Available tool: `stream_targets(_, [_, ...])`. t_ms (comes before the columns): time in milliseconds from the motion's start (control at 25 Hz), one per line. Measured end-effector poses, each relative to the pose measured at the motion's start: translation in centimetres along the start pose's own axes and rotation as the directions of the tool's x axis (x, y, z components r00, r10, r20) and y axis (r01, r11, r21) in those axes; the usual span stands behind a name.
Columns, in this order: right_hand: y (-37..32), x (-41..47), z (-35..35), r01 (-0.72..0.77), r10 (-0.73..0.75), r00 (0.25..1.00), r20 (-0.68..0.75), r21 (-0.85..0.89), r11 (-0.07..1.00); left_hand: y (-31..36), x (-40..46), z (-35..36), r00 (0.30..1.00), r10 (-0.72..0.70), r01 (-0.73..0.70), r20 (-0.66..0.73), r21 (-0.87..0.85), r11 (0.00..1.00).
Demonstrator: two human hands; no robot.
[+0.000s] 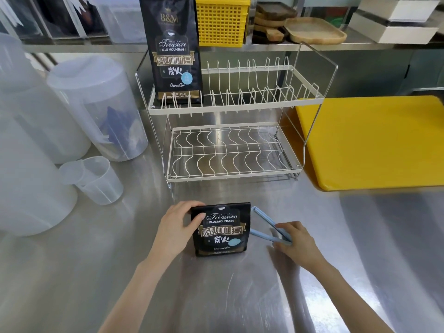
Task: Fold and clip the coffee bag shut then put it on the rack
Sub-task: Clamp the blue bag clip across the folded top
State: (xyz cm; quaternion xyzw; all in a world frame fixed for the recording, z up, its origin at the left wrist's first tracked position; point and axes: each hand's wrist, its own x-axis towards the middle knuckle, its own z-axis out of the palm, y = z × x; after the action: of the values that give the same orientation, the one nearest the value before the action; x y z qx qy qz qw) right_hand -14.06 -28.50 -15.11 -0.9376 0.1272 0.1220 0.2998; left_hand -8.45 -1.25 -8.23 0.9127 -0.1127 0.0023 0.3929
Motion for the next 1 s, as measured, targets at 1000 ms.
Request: stream_targets(1000, [-1.6,-1.0,-1.8,-0.006,0.143,0.976,-0.166,0.634,0.773,0.4,-0.5,0.1,0.998,-0.068,0.069,0.018,-0.081,0.994])
